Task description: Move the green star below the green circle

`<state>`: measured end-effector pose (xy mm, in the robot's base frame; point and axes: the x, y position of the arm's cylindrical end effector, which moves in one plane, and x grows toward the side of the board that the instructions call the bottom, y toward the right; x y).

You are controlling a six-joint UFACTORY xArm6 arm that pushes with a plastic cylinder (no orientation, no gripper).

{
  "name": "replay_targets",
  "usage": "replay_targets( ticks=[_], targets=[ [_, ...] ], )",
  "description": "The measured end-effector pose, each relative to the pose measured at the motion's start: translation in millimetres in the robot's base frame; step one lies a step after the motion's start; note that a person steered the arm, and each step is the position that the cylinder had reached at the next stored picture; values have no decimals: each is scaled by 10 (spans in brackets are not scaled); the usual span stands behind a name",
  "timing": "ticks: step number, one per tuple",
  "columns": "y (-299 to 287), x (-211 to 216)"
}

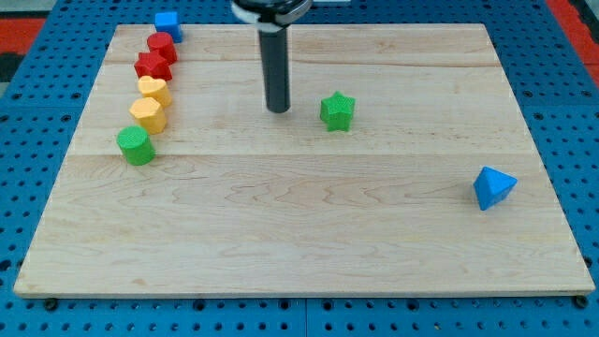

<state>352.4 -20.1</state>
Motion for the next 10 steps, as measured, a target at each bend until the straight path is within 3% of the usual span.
replay_targets(
  ticks=[2, 3, 6, 10],
  targets=[
    [881, -298],
    [1050, -91],
    [593, 498],
    [-104, 320]
  ],
)
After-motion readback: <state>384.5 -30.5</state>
